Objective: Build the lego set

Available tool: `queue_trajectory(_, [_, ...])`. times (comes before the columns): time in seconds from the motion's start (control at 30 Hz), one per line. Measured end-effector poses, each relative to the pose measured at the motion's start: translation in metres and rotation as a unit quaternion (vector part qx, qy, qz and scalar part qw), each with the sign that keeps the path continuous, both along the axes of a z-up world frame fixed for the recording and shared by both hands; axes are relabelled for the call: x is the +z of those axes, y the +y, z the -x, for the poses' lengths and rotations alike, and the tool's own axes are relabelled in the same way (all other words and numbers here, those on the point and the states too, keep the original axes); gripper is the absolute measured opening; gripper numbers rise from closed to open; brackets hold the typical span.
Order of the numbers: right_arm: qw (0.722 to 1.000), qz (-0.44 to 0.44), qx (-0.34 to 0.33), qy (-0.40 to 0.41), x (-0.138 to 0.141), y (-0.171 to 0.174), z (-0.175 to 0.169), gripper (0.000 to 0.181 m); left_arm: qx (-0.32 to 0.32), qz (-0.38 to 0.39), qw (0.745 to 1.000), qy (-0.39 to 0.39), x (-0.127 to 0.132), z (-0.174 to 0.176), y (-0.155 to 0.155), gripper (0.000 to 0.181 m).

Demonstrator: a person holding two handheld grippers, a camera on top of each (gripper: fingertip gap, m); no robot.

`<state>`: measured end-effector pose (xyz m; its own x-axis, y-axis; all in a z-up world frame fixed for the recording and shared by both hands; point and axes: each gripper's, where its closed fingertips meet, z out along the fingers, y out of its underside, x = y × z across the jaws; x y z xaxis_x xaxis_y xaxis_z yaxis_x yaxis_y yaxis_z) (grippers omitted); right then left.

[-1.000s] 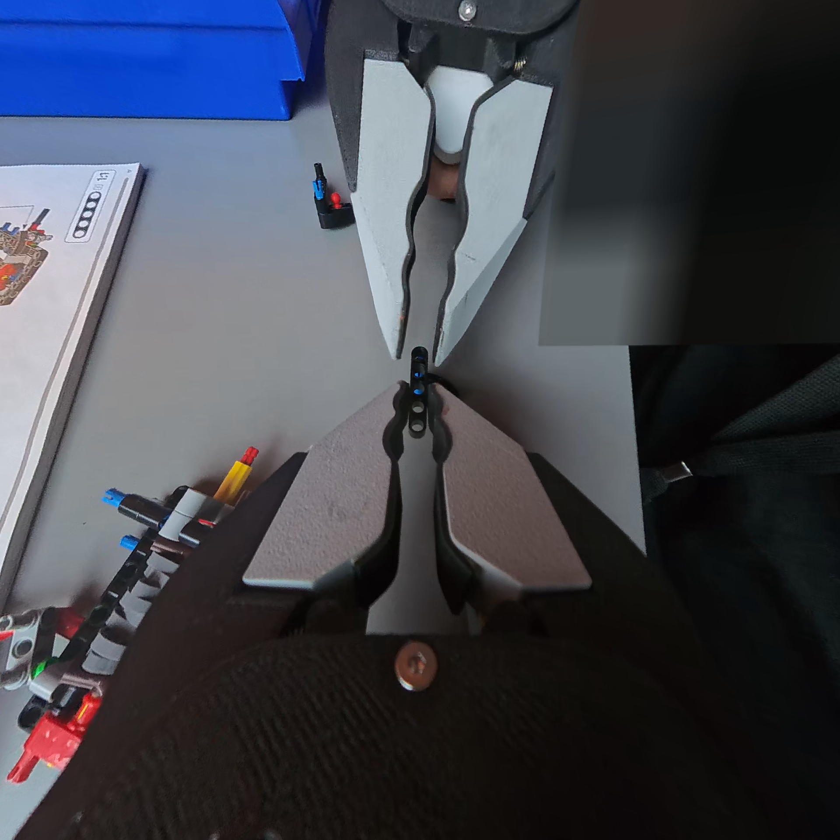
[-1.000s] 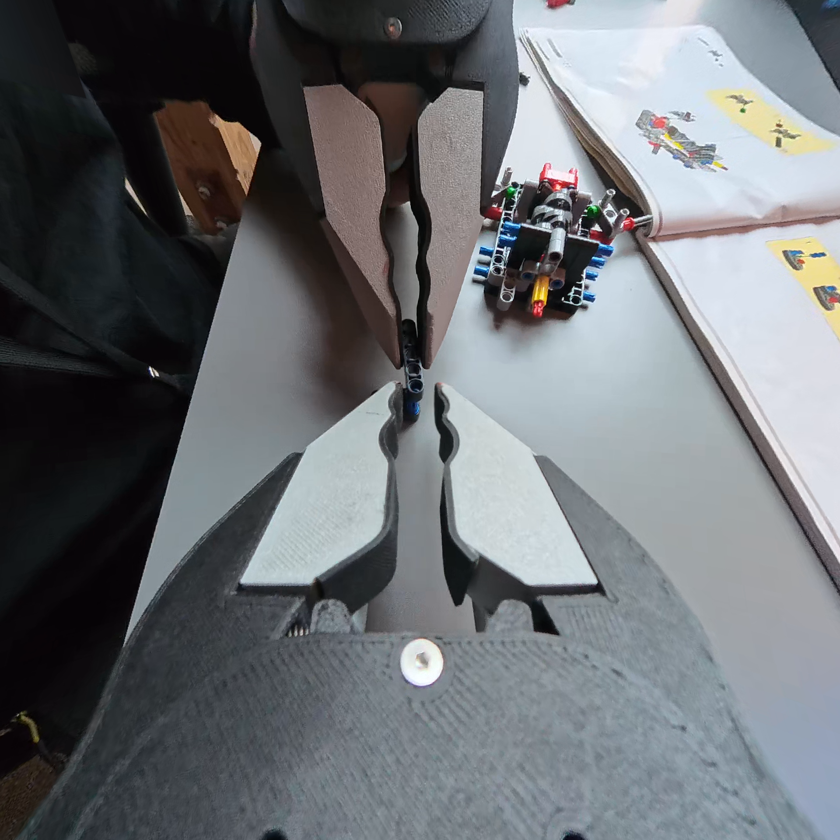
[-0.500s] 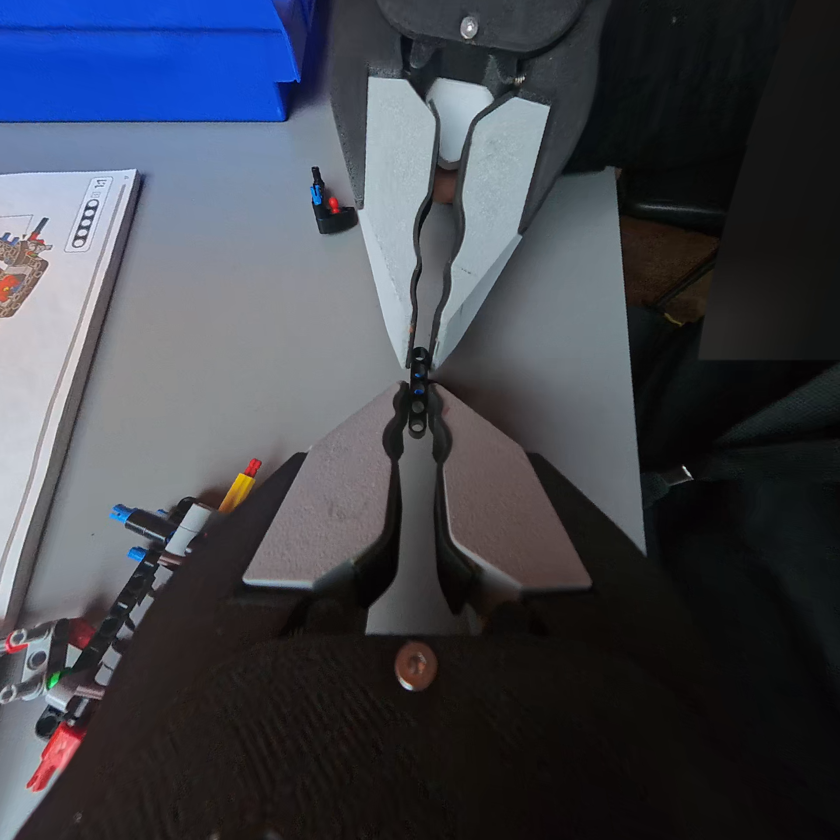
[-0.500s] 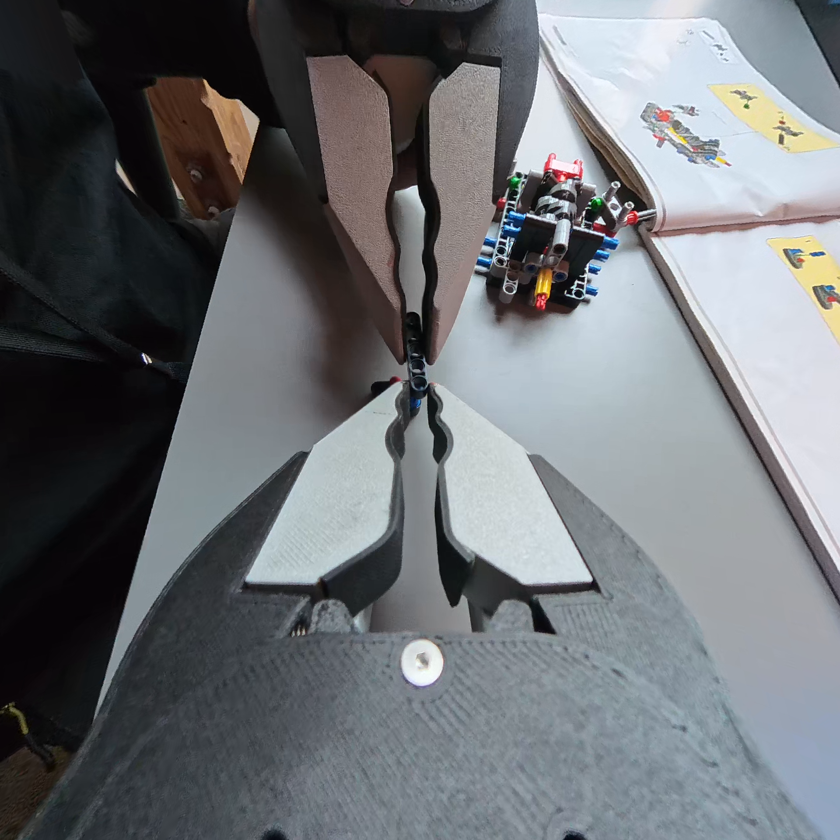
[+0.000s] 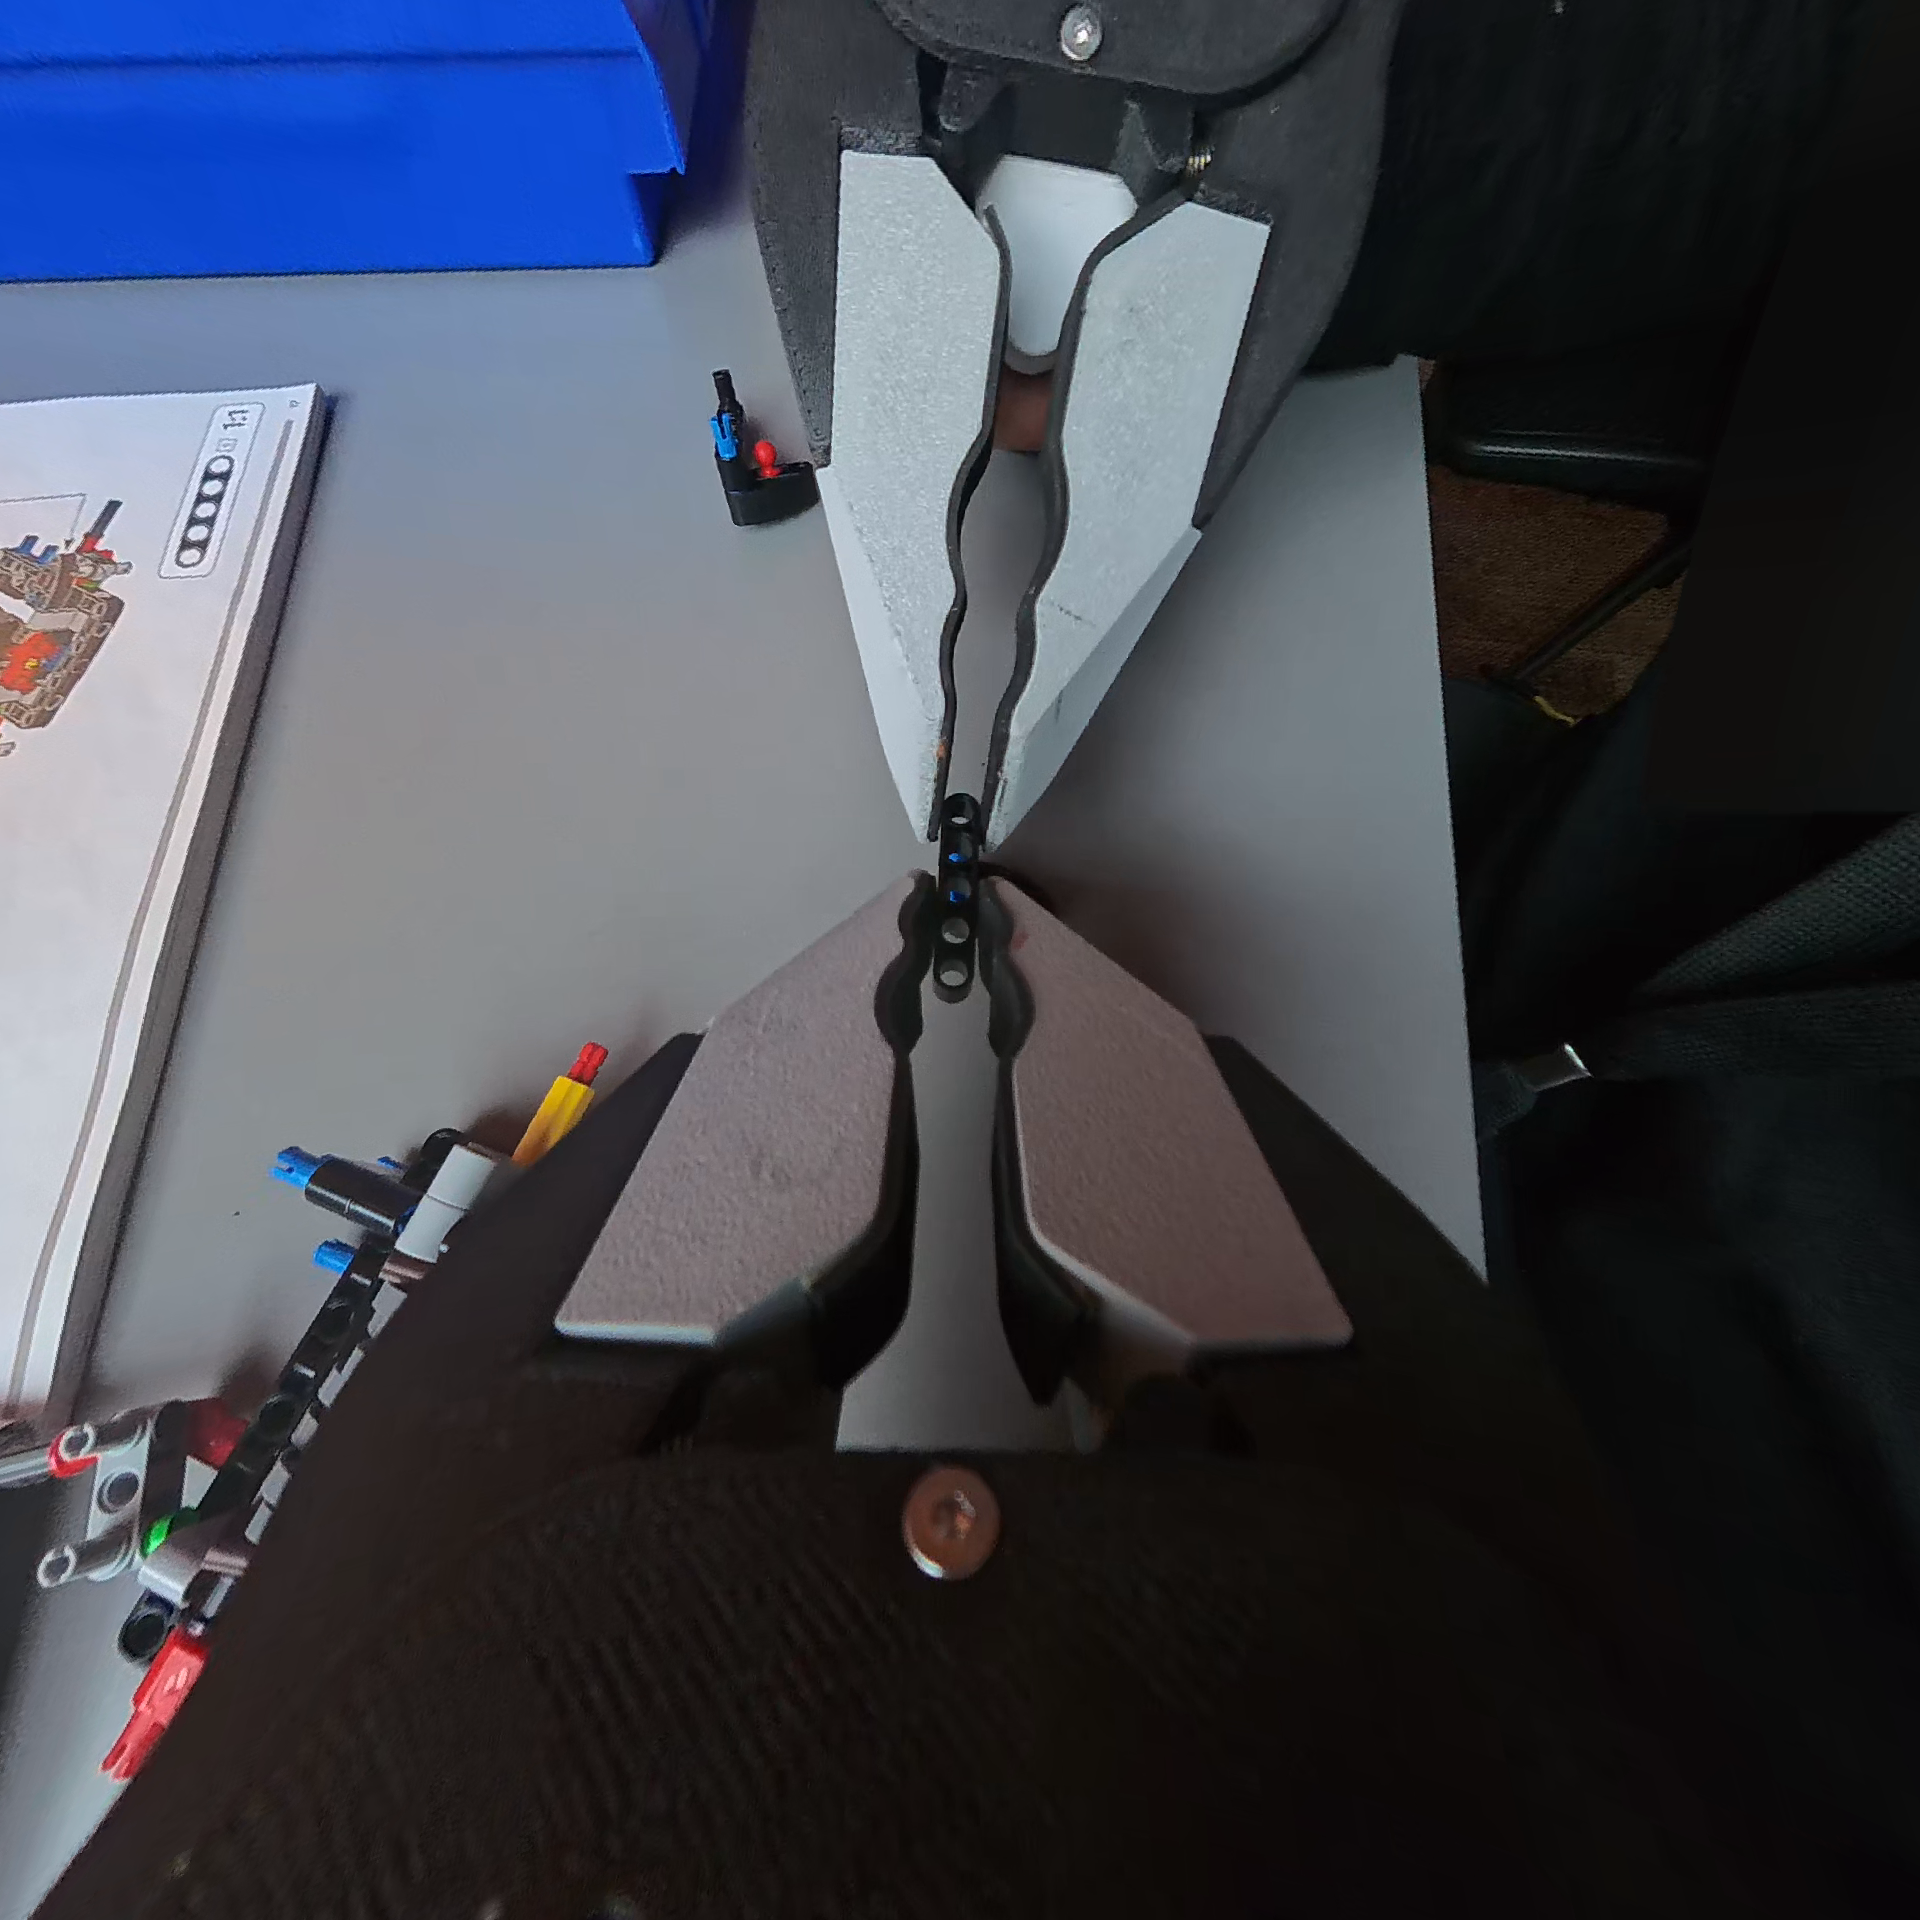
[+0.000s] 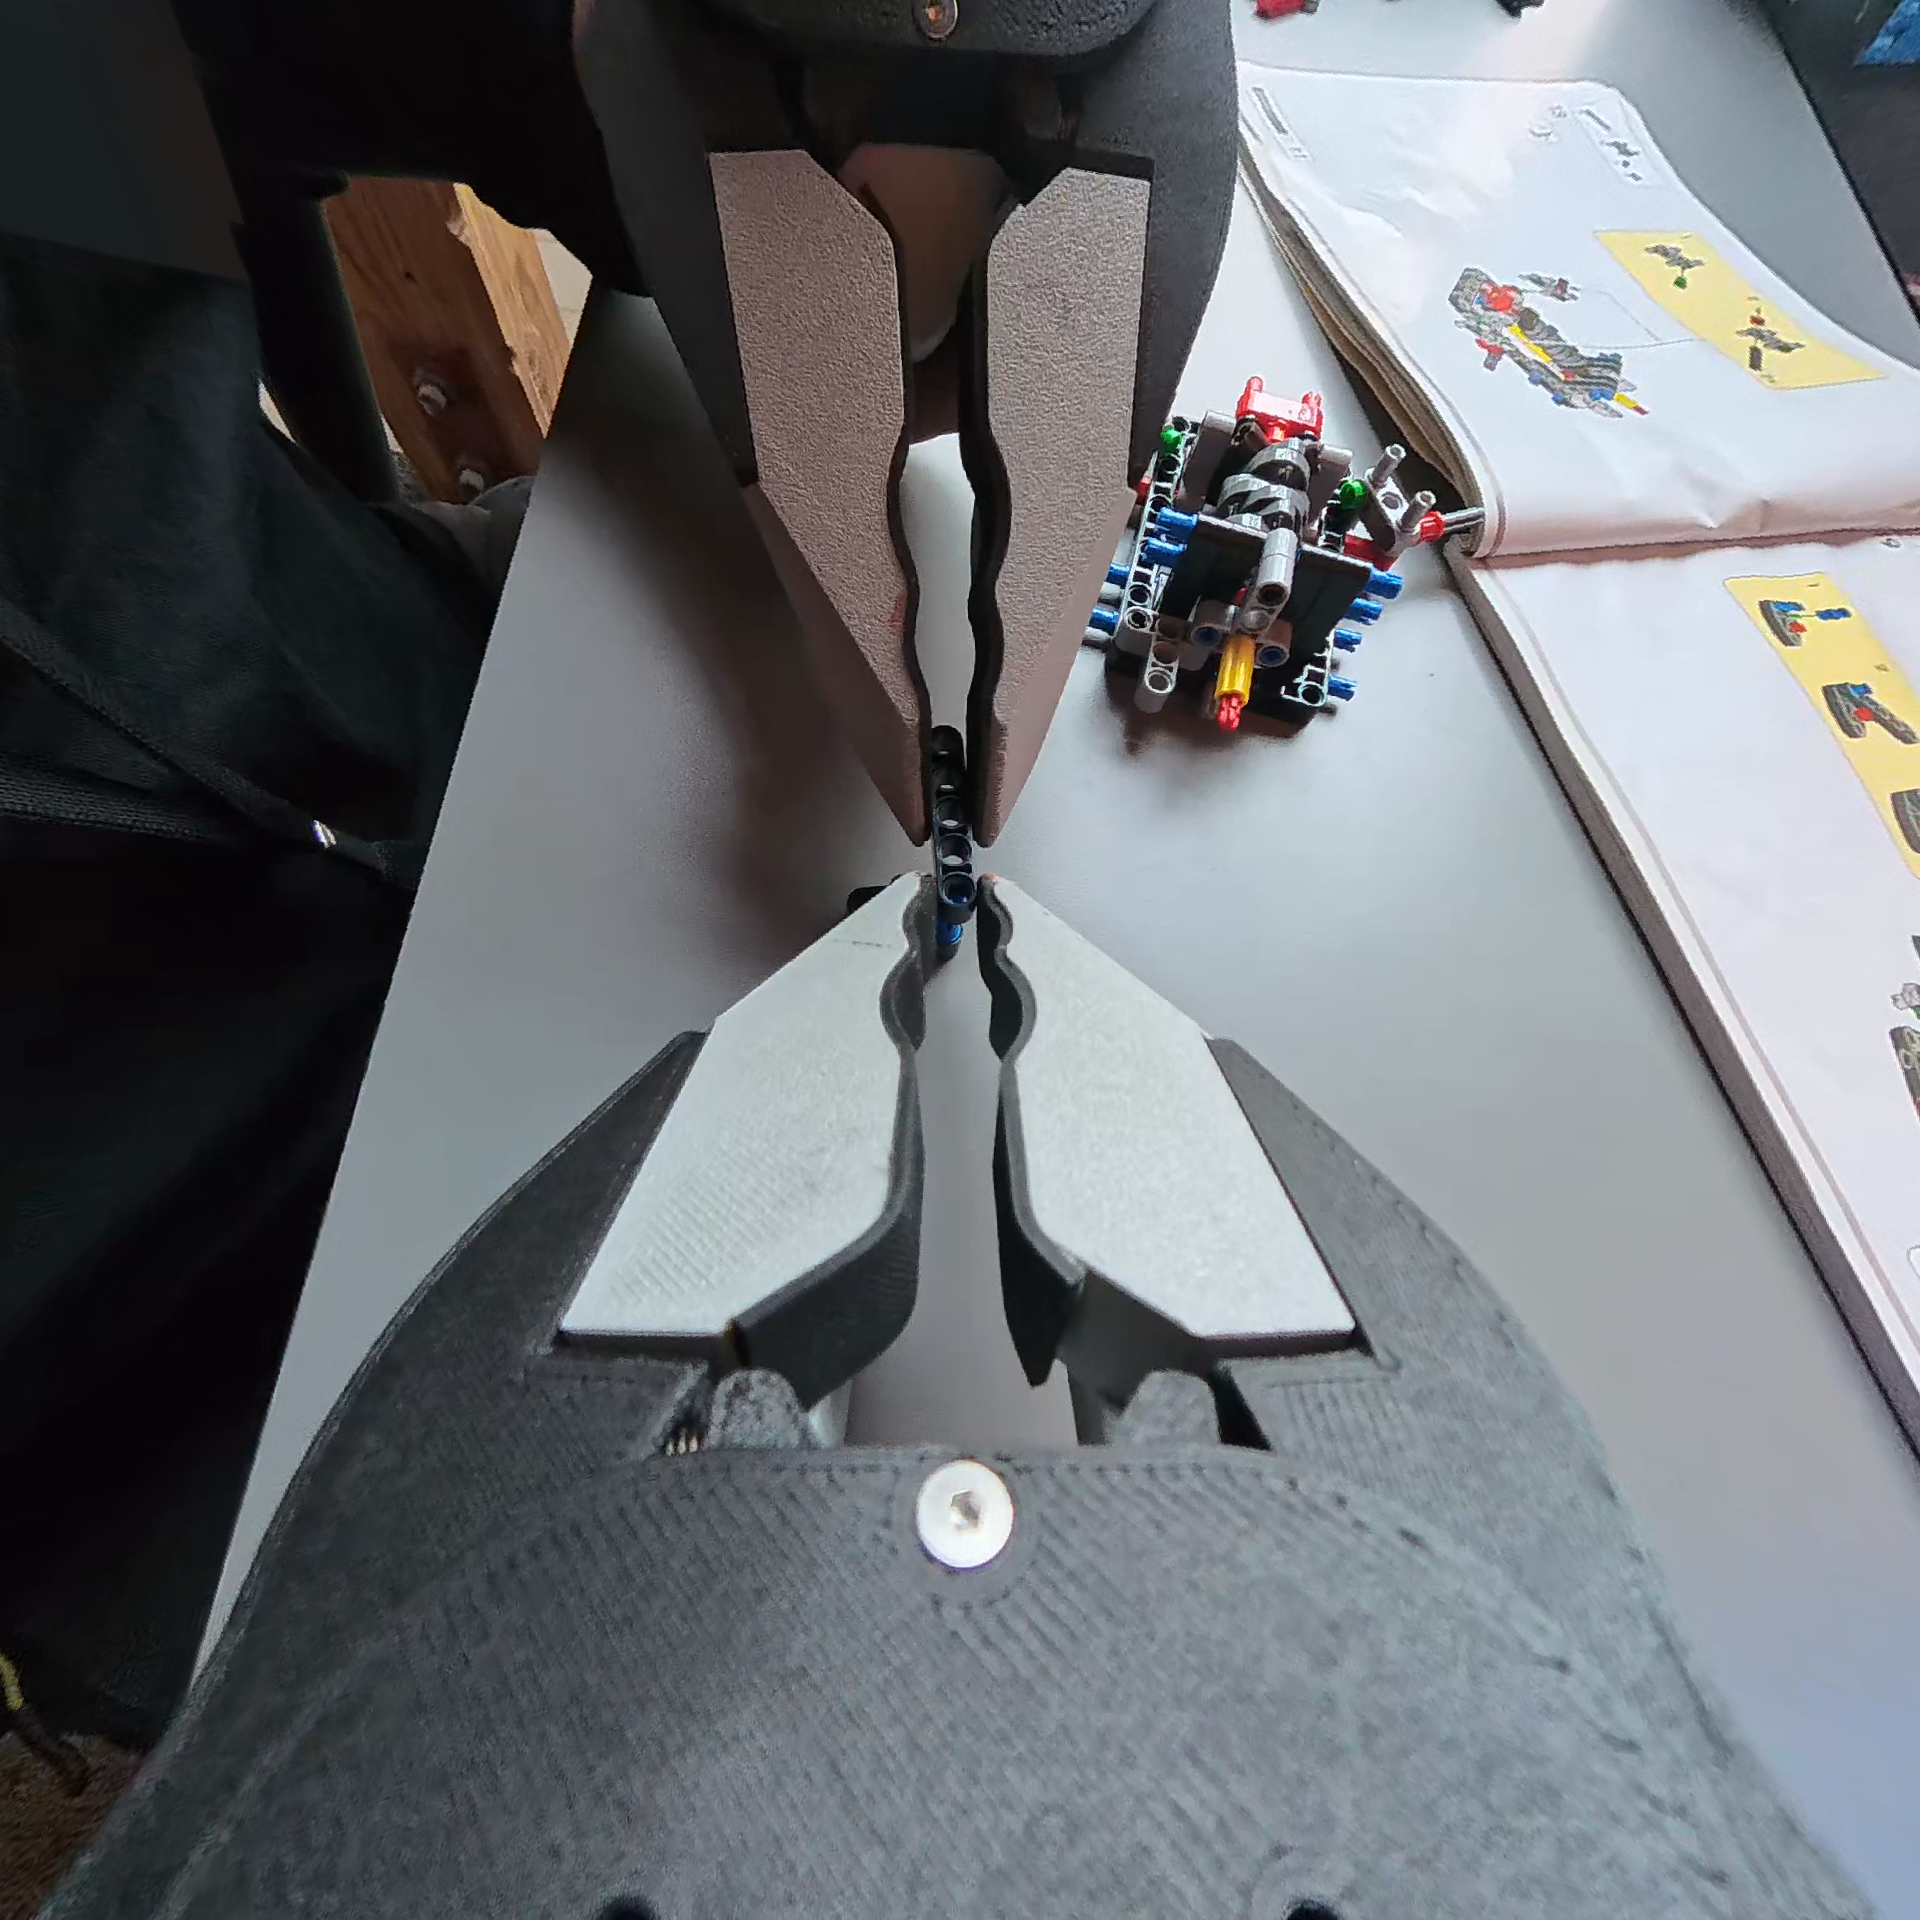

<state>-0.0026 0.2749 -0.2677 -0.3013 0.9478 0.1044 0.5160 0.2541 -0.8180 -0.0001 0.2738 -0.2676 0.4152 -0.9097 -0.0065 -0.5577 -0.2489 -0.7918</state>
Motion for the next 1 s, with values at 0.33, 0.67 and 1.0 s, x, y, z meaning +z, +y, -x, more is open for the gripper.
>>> queue_trajectory(0.33, [1.0,0.003,0.002,0.001,-0.0013,-0.0006,0.0005,0.004,0.0,-0.001,1.0,0.003,-0.0009,0.0007,-0.0005,0.004])
queue_trajectory(0.67, [1.0,0.001,0.005,0.005,-0.0016,-0.0015,0.0015,0.003,-0.004,0.0,1.0,0.008,-0.0008,0.0018,-0.0015,0.004])
queue_trajectory(1.0, [1.0,0.008,0.006,0.0,-0.0026,-0.0023,0.0014,0.004,-0.015,-0.003,1.0,0.027,-0.0005,0.0024,-0.0024,0.004])
